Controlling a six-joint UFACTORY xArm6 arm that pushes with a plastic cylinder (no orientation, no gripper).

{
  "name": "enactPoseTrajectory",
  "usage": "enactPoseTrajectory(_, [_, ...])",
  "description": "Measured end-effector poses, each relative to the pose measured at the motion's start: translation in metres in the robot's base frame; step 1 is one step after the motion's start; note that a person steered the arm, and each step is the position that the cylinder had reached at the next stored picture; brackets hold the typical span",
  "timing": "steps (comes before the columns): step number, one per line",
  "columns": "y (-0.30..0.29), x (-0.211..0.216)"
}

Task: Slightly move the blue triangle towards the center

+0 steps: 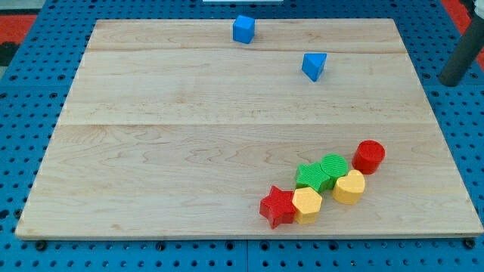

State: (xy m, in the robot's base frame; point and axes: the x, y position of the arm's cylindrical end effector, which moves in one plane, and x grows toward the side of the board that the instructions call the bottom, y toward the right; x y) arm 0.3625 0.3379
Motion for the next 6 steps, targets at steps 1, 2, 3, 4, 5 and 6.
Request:
enactPoseTrajectory(1, [-0.05,0.005])
enactPoseTrajectory(2, [-0.128,-0.021])
enactPoseTrajectory(3, [-0.143,-0.032])
enactPoseTrajectory(4, [-0.191,-0.067])
enactPoseTrajectory(5, [-0.266,-0.062])
enactPoseTrajectory(6, [-0.261,-0.06])
